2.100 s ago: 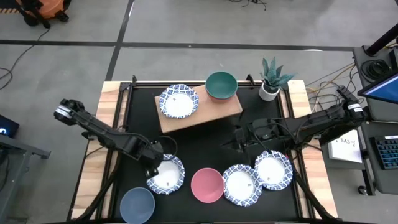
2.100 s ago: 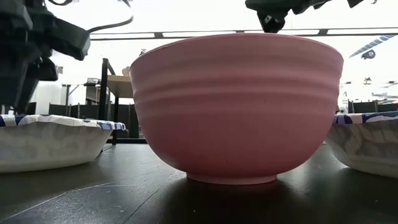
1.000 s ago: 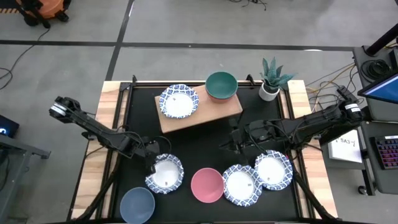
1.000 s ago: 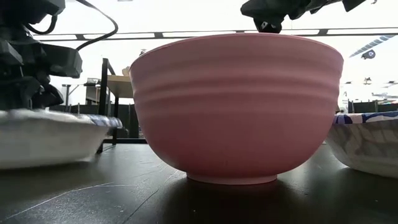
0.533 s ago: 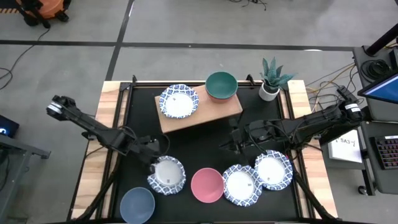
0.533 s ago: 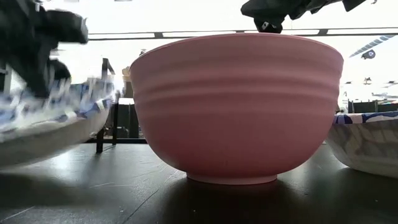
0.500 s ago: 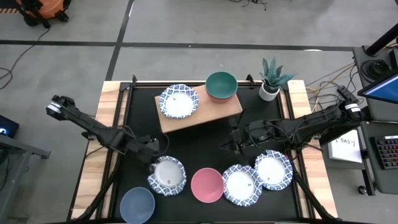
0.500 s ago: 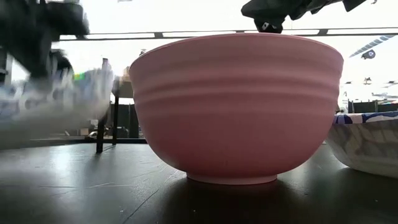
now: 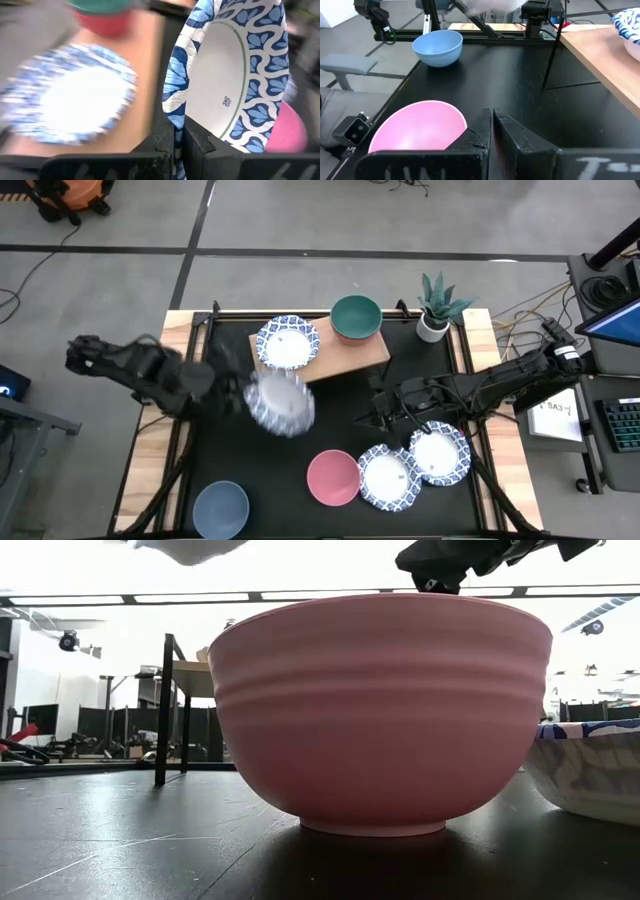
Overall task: Place and stack bowls onto a shelf
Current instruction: Stack the top left white and blue bowl on top of the white and blue bowl
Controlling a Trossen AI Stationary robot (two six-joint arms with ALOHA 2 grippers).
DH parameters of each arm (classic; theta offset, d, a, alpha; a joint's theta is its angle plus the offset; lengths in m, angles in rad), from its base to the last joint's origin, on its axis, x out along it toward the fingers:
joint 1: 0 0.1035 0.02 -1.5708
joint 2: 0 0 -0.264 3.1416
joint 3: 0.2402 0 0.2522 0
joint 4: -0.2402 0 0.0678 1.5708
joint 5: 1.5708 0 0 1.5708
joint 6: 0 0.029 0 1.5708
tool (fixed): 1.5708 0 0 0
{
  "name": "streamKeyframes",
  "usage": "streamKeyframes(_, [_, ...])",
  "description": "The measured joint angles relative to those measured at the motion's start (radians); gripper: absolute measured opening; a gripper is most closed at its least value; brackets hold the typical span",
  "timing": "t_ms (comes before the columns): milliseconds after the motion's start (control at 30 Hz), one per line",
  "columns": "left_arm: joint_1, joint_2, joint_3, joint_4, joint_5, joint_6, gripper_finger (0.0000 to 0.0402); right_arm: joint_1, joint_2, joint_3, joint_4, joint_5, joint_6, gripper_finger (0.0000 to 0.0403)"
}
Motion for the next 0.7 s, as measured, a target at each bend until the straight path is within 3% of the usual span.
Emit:
streamKeyframes(233, [0.312, 0.023, 0.153, -0.089, -0.003, 0.105, 0.0000, 0.000, 0.000, -0.002, 0.000, 0.000, 0.000, 0.0009])
streamKeyframes(467, [0.627, 0.064, 0.169, -0.086, 0.276, 0.254, 0.0000, 0.000, 0.000, -0.004, 0.000, 0.000, 0.000, 0.0009])
streamKeyframes(700, [0.770, 0.129, 0.152, -0.084, 0.361, 0.368, 0.0000, 0.000, 0.000, -0.004, -0.001, 0.000, 0.012, 0.0009])
